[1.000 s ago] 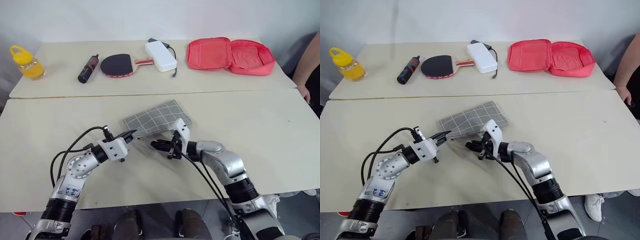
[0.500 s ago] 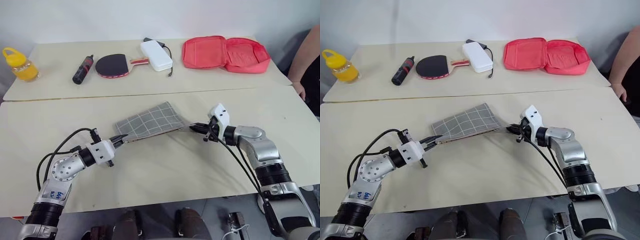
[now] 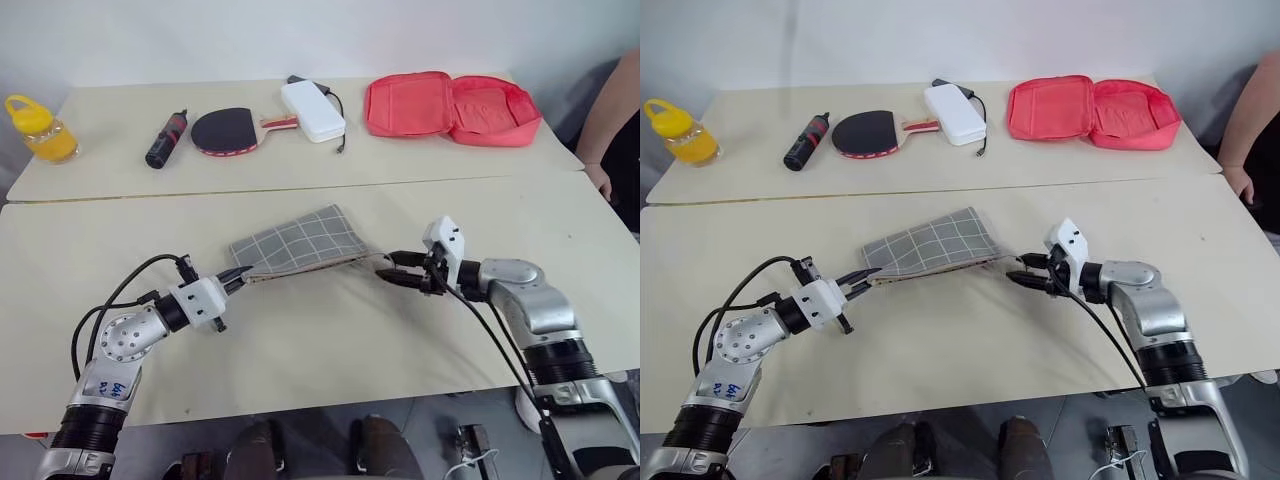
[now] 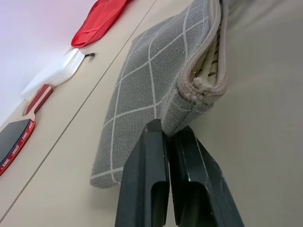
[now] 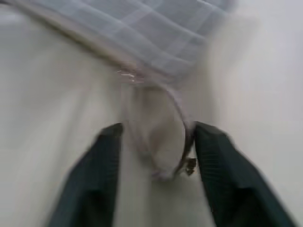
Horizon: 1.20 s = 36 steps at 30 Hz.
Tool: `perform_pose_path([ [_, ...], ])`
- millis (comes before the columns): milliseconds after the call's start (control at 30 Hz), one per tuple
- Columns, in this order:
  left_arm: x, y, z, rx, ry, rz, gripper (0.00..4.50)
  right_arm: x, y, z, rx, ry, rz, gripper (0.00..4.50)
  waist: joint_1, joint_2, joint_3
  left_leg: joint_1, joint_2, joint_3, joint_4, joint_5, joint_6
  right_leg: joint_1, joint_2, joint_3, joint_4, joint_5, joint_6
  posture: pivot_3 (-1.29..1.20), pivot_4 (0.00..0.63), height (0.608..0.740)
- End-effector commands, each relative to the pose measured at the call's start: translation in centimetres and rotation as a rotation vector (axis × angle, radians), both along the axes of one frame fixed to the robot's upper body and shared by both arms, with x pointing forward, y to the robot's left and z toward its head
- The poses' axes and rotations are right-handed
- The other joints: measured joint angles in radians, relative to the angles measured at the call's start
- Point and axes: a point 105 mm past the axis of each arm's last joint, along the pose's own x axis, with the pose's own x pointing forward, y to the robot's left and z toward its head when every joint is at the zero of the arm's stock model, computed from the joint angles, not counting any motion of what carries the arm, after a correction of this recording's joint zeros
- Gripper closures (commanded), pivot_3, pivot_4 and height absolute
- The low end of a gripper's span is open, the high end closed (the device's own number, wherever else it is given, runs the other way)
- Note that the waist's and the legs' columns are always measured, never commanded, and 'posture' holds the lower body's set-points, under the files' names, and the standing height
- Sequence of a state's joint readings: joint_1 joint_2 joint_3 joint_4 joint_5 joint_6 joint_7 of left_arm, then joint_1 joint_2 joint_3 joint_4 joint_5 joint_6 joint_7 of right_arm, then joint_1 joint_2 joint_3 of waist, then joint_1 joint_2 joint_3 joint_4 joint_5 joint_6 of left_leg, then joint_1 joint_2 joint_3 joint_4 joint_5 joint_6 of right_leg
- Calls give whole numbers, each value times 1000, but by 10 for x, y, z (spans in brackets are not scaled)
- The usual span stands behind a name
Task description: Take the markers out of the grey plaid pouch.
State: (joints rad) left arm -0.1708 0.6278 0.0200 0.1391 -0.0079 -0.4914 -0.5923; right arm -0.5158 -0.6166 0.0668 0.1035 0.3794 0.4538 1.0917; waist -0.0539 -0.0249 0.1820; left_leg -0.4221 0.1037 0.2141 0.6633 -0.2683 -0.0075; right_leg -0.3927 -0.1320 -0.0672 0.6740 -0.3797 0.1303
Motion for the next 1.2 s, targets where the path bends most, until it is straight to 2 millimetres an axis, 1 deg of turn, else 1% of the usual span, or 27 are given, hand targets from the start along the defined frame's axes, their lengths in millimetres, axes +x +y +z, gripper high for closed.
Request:
perform_pose_path([
  [33, 1, 1, 2, -19, -9, 11, 4500, -8, -1, 39, 23, -120, 46, 2082, 1, 0, 0, 0, 0, 0, 0, 0, 0, 0, 0, 0, 0, 0, 0, 0, 150, 740],
  [167, 2, 1, 1, -25, -5, 16, 4500, -5, 0, 63, 8, -237, 29, 2082, 1, 0, 0, 0, 0, 0, 1, 0, 0, 0, 0, 0, 0, 0, 0, 0, 150, 740],
  [233, 3, 2, 2, -42, 2, 21, 4500, -6, 7, 71, -1, -311, 55, 2082, 1, 0, 0, 0, 0, 0, 1, 0, 0, 0, 0, 0, 0, 0, 0, 0, 150, 740],
  [267, 4, 1, 3, -52, 5, 20, 4500, -8, 15, 73, 9, -344, 72, 2082, 2, 0, 0, 0, 0, 0, 1, 0, 0, 0, 0, 0, 0, 0, 0, 0, 150, 740],
  [300, 4, 0, 5, -66, 9, 19, 4500, -10, 24, 73, 25, -367, 91, 2253, 2, 0, 0, 0, 0, 0, 1, 0, 0, 0, 0, 0, 0, 0, 0, 0, 150, 740],
  [333, 6, -1, 7, -82, 15, 18, 4500, -12, 39, 61, -21, -432, 119, 2453, 1, 0, 0, 0, 0, 0, 1, 0, 0, 0, 0, 0, 0, 0, 0, 0, 150, 740],
  [367, 7, -2, 8, -88, 20, 16, 4500, -15, 50, 51, -53, -481, 143, 2646, 0, 0, 0, 0, 0, 0, 1, 0, 0, 0, 0, 0, 0, 0, 0, 0, 150, 740],
  [400, 9, -3, 9, -87, 19, 21, 4500, -17, 59, 45, -58, -512, 150, 2941, 0, 0, 0, 0, 0, 0, 1, 0, 0, 0, 0, 0, 1, 0, 0, 0, 150, 740],
  [433, 11, -2, 10, -88, 16, 29, 4500, -18, 65, 41, -51, -534, 150, 3279, 0, 0, 0, 0, 0, 0, 0, 0, 0, 0, 1, 0, 1, 0, 0, 0, 150, 740],
  [533, 14, -3, 17, -114, 4, 34, 4500, -21, 84, 39, -66, -684, 149, 4373, 1, 0, 0, -1, 0, 0, 1, 0, 0, 0, 0, 0, 0, 0, 0, 0, 150, 740],
  [567, 14, -5, 19, -121, 0, 28, 4500, -19, 88, 35, -103, -731, 136, 4441, 1, 0, 0, -1, 0, 1, 1, 0, 0, 0, 0, 0, 0, 0, 0, 0, 150, 740],
  [600, 13, -7, 20, -125, -3, 24, 4500, -17, 90, 32, -127, -758, 127, 4441, 0, 0, 0, -1, 0, 0, 1, 0, 0, 0, 0, 0, 0, 0, 0, 0, 150, 740],
  [667, 12, -10, 22, -129, -11, 15, 4500, -8, 91, 33, -110, -771, 59, 4441, 0, 0, 0, 0, 0, 0, 1, 0, 0, 0, 0, 0, 1, 0, 0, 0, 150, 740],
  [733, 11, -12, 23, -132, -16, 11, 4500, -3, 90, 32, -117, -781, 29, 4441, 0, 0, 0, 0, 0, 0, 2, 0, 0, 0, 0, 0, 1, 0, 0, 0, 150, 740],
  [833, 10, -14, 23, -128, -14, 6, 4500, 1, 88, 23, -199, -816, 47, 4441, 0, 0, 0, 0, 0, 0, 2, 0, 0, 0, 0, 0, 1, 0, 0, 0, 150, 740],
  [1000, 9, -16, 23, -131, -15, 3, 4500, 8, 84, 19, -229, -829, 18, 4441, -2, 0, 0, 0, 0, 0, 1, 0, 0, 0, 0, 0, 1, 0, 0, 0, 150, 740],
  [1200, 9, -24, 25, -132, -14, -17, 4500, 8, 90, 18, -244, -852, 35, 4441, -2, 0, 0, 0, 0, 0, 1, 0, 0, 0, 0, 0, 2, 0, 0, 0, 150, 740],
])
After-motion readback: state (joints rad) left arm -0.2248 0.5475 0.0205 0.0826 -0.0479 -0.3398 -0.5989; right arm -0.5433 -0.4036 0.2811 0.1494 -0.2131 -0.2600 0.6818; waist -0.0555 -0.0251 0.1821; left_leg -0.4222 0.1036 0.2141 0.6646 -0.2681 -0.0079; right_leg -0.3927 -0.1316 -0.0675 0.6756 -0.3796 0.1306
